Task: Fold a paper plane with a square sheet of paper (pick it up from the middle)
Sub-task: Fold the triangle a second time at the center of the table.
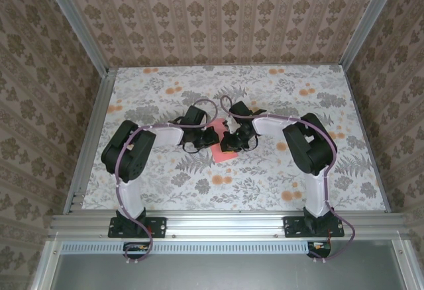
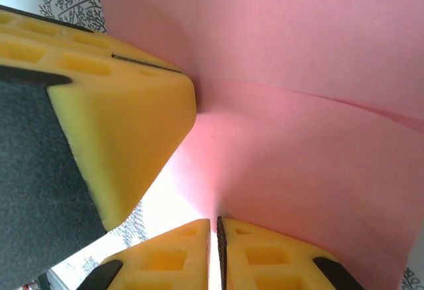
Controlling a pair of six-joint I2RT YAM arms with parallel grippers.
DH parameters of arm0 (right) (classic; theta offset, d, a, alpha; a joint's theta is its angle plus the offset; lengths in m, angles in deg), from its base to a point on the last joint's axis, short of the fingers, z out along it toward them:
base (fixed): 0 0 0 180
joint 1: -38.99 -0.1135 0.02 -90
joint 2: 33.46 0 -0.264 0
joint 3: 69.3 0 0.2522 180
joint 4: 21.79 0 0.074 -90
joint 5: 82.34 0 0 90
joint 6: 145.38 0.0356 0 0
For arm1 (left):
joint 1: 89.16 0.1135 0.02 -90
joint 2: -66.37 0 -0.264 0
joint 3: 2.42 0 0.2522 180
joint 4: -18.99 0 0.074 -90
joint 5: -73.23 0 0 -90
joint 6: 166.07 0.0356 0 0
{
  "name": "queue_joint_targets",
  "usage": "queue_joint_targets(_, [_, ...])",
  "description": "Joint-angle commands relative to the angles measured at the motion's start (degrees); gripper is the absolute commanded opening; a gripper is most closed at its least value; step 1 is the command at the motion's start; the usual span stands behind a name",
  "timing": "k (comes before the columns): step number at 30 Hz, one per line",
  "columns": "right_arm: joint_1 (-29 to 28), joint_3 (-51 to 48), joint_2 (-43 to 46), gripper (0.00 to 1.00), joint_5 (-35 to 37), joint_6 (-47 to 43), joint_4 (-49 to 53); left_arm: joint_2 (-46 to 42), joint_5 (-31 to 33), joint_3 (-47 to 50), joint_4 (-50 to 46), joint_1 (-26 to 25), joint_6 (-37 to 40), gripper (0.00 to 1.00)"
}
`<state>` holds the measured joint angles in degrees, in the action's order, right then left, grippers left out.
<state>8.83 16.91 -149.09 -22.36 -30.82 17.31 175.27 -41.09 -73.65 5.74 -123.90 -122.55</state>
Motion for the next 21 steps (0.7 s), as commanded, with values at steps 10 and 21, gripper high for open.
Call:
queue_joint_targets(10, [4.1,-8.7,4.1,0.15,-3.5,1.1,-1.8,1.5,3.2,6.0,-4.3,3.2,1.6,0.11])
queue_joint_targets(21, [9.5,-17.5,9.2,0.14,-4.2,1.8,-3.8,2.6,3.1,5.3,-5.1,3.9,2.4,0.11])
